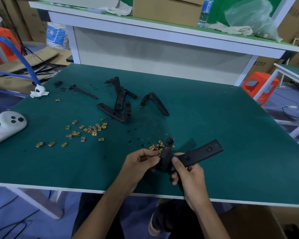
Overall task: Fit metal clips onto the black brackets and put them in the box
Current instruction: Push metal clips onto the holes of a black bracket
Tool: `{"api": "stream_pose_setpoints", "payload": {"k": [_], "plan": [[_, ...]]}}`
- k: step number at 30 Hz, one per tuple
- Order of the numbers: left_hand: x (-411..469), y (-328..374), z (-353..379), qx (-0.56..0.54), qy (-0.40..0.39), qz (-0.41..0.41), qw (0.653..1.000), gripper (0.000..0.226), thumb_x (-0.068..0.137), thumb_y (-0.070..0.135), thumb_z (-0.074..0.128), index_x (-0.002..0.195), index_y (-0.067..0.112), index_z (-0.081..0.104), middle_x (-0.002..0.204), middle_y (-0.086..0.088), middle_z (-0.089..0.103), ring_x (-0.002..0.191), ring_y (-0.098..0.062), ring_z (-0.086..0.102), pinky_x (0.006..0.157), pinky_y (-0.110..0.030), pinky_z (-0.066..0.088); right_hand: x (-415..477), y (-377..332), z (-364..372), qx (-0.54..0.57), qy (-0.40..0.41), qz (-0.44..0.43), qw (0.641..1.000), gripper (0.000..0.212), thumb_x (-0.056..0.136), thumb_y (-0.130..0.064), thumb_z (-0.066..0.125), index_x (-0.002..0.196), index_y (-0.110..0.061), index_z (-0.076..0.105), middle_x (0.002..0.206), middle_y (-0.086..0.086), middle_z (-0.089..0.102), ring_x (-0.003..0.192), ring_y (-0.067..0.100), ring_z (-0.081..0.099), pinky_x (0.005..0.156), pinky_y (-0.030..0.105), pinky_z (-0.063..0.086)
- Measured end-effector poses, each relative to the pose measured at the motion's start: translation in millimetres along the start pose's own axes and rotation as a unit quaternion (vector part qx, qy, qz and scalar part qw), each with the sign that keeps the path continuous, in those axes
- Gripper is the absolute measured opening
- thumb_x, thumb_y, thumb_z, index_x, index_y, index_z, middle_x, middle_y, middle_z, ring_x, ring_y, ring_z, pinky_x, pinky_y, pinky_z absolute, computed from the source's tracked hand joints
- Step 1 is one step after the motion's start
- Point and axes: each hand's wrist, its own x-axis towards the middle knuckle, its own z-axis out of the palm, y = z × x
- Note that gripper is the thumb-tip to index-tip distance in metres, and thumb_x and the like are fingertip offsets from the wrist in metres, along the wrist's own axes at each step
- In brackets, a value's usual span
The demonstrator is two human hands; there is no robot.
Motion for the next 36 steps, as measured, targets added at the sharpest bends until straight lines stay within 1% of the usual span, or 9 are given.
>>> {"api": "stream_pose_setpoints", "payload": {"k": [3, 9, 15, 20, 23, 26, 29, 31, 36], "plan": [[-0.8, 2.0, 0.4, -0.021, 0.002, -0.011, 1.0, 0.009, 0.089, 0.0, 0.07, 0.092, 0.008, 0.073, 0.079, -0.005, 0.07, 0.069, -0.01, 0.063, 0.061, -0.022, 0.051, 0.0, -4.2, 1.3, 0.016, -0.019, 0.004, 1.0, 0.014, 0.085, -0.03, 0.072, 0.094, -0.019, 0.076, 0.067, 0.01, 0.06, 0.053, 0.018, 0.054, 0.043, 0.028, 0.046], [-0.6, 2.7, 1.8, -0.013, 0.005, -0.011, 1.0, 0.012, 0.09, -0.002, 0.068, 0.089, 0.009, 0.069, 0.076, -0.003, 0.068, 0.069, -0.011, 0.062, 0.06, -0.022, 0.05, -0.6, -5.7, 1.7, 0.019, -0.014, 0.001, 1.0, 0.025, 0.085, -0.028, 0.072, 0.101, -0.009, 0.073, 0.067, 0.011, 0.06, 0.054, 0.018, 0.053, 0.043, 0.028, 0.046], [-1.2, 2.7, 0.2, -0.032, 0.0, -0.013, 0.999, 0.016, 0.09, -0.002, 0.067, 0.086, 0.013, 0.072, 0.08, -0.004, 0.072, 0.069, -0.009, 0.064, 0.059, -0.021, 0.05, 1.1, -2.9, 2.7, -0.005, -0.013, -0.002, 1.0, 0.015, 0.09, -0.031, 0.076, 0.098, -0.017, 0.077, 0.064, 0.011, 0.059, 0.053, 0.02, 0.053, 0.044, 0.029, 0.046], [-1.2, 1.7, 0.0, -0.006, -0.003, -0.012, 1.0, 0.01, 0.089, -0.001, 0.069, 0.089, 0.009, 0.072, 0.079, -0.005, 0.07, 0.071, -0.01, 0.063, 0.062, -0.02, 0.05, 1.4, -0.6, 2.1, -0.036, 0.009, 0.003, 0.999, 0.027, 0.085, -0.045, 0.074, 0.092, -0.02, 0.077, 0.06, 0.012, 0.06, 0.048, 0.024, 0.054, 0.046, 0.032, 0.047], [-2.2, 0.3, 1.2, 0.001, 0.002, -0.008, 1.0, 0.01, 0.09, 0.001, 0.07, 0.099, 0.004, 0.072, 0.088, -0.009, 0.074, 0.078, -0.013, 0.066, 0.067, -0.02, 0.052, -0.5, 1.0, 3.3, -0.055, 0.026, -0.007, 0.998, 0.021, 0.088, -0.041, 0.073, 0.086, -0.02, 0.076, 0.057, 0.011, 0.06, 0.046, 0.023, 0.054, 0.046, 0.033, 0.047], [-3.7, -1.0, 5.2, 0.037, 0.01, 0.01, 0.999, 0.022, 0.084, 0.005, 0.079, 0.103, 0.01, 0.071, 0.097, -0.004, 0.077, 0.088, -0.012, 0.07, 0.078, -0.02, 0.054, -5.1, 4.0, 8.3, -0.108, 0.06, -0.025, 0.992, 0.014, 0.091, -0.038, 0.073, 0.083, -0.027, 0.075, 0.055, 0.008, 0.063, 0.046, 0.02, 0.059, 0.047, 0.03, 0.048], [-5.5, -3.6, 8.8, 0.101, 0.032, 0.035, 0.994, 0.026, 0.078, 0.01, 0.085, 0.099, 0.018, 0.073, 0.094, 0.004, 0.077, 0.088, -0.008, 0.071, 0.077, -0.017, 0.053, -12.3, 4.8, 13.0, -0.132, 0.081, -0.056, 0.986, 0.015, 0.095, -0.025, 0.073, 0.088, -0.039, 0.075, 0.059, 0.007, 0.067, 0.048, 0.016, 0.062, 0.046, 0.026, 0.05], [-6.3, -5.0, 9.0, 0.118, 0.032, 0.048, 0.991, 0.026, 0.078, 0.01, 0.085, 0.098, 0.021, 0.073, 0.093, 0.008, 0.077, 0.087, -0.005, 0.071, 0.075, -0.014, 0.052, -13.9, 3.5, 13.1, -0.123, 0.091, -0.064, 0.986, 0.014, 0.094, -0.022, 0.073, 0.091, -0.036, 0.075, 0.062, 0.007, 0.068, 0.05, 0.016, 0.062, 0.047, 0.026, 0.051], [-3.7, -1.7, 2.7, 0.04, 0.023, 0.043, 0.998, 0.025, 0.088, -0.006, 0.069, 0.104, 0.013, 0.074, 0.097, -0.002, 0.078, 0.091, -0.008, 0.071, 0.077, -0.015, 0.052, -8.9, 1.5, 7.7, -0.076, 0.092, -0.046, 0.992, 0.012, 0.096, -0.022, 0.07, 0.095, -0.033, 0.075, 0.062, 0.003, 0.066, 0.05, 0.016, 0.059, 0.049, 0.027, 0.051]]}}
